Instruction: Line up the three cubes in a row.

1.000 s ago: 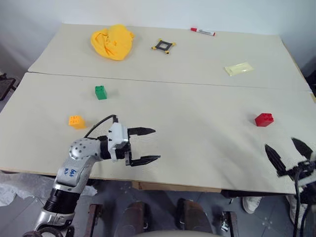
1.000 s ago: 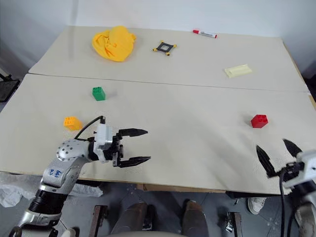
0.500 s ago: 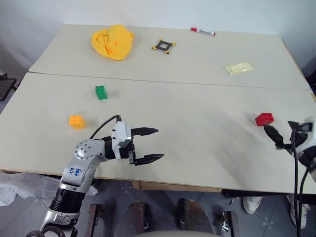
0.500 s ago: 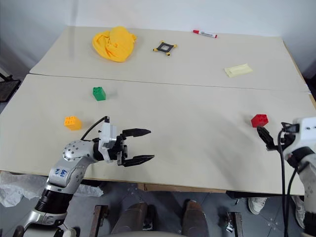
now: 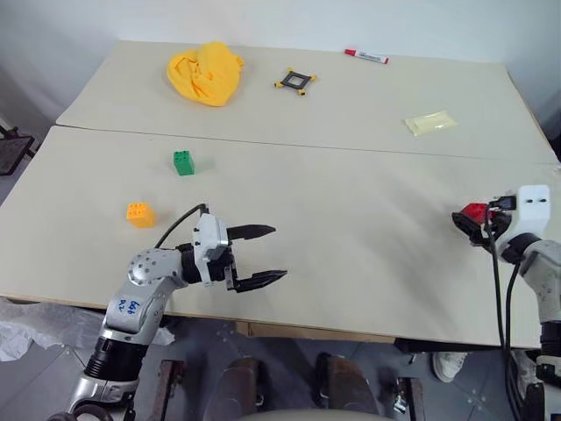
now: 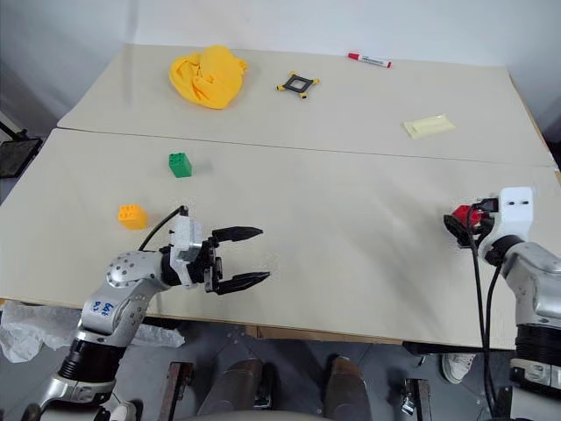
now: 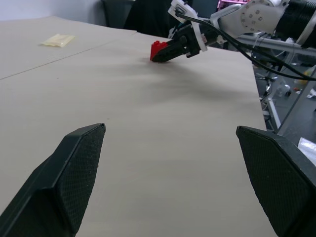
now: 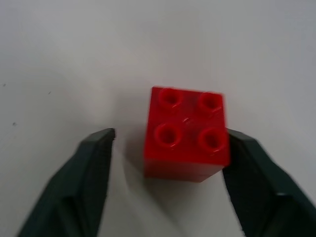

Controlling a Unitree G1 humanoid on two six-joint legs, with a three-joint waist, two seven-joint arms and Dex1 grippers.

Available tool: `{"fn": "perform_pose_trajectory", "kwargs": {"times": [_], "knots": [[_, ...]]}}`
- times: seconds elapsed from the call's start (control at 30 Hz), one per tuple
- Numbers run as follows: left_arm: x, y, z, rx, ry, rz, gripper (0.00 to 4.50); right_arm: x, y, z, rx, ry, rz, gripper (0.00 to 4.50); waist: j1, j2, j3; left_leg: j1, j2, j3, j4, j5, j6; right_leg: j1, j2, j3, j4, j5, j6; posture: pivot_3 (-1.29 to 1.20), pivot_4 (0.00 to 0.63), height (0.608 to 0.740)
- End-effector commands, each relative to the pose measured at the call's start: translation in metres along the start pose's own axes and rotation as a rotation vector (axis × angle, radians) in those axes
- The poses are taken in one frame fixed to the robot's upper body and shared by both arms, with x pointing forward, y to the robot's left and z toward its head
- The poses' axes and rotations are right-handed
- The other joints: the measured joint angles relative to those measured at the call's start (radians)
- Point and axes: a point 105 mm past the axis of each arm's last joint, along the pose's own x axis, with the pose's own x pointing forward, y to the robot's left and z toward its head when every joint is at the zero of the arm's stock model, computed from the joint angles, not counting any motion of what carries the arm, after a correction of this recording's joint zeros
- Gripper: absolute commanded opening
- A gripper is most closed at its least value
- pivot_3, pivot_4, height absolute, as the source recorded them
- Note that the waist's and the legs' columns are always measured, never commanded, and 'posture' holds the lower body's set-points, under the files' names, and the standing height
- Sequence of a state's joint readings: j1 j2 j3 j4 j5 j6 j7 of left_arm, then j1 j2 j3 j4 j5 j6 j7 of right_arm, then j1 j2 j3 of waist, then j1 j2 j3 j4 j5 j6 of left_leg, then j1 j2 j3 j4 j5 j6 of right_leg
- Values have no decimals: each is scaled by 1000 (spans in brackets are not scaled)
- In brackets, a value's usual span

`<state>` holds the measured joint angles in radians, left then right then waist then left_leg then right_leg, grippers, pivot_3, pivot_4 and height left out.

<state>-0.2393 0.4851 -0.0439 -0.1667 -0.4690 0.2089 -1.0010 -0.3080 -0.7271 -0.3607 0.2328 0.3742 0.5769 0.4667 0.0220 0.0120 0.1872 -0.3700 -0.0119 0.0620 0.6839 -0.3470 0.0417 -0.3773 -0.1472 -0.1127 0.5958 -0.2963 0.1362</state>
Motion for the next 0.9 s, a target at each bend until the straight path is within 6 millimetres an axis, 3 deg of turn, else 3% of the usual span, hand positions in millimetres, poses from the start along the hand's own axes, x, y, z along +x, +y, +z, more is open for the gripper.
{"fn": "perform_pose_trajectory", "kwargs": {"times": [0.03,0.1,0.2,0.33,0.47,0.67,0.83,0.9], "knots": [[-4,-5,11,1,-37,-20,4500,-6,6,18,-78,-57,50,1974,0,0,0,0,0,0,0,0,0,0,0,0,0,0,0,0,150,740],[-10,-3,13,-14,-51,12,4500,-8,15,25,-105,-75,103,1477,0,0,0,0,0,0,0,0,0,0,0,0,0,0,0,0,150,740],[-19,-1,11,-10,-42,54,4500,-11,38,36,-169,-105,257,1508,-2,0,0,0,0,0,0,0,0,0,0,0,0,0,0,0,150,740],[-34,-6,0,-15,9,76,4500,-22,122,52,-436,-180,788,1508,-24,0,0,1,1,0,0,0,0,0,1,0,0,0,0,0,150,740],[-38,-7,-3,-14,31,72,4500,-12,155,44,-618,-79,1025,1508,-26,0,0,2,2,0,0,0,0,0,2,0,0,0,0,0,150,740],[-39,-9,-5,-9,42,83,4500,24,175,50,-744,-14,1052,1508,-23,-1,1,-1,1,-3,0,0,0,0,0,-3,-1,0,0,0,150,740],[-48,-5,1,-10,2,184,4500,27,184,39,-723,-4,1124,1508,-24,-1,1,-2,0,-5,0,0,0,0,0,-5,-2,0,0,0,150,740],[-53,-3,1,-16,-10,233,4500,24,184,33,-713,1,1156,2231,-26,-1,1,-2,0,-5,0,0,0,0,0,-5,-2,0,0,0,150,740]]}}
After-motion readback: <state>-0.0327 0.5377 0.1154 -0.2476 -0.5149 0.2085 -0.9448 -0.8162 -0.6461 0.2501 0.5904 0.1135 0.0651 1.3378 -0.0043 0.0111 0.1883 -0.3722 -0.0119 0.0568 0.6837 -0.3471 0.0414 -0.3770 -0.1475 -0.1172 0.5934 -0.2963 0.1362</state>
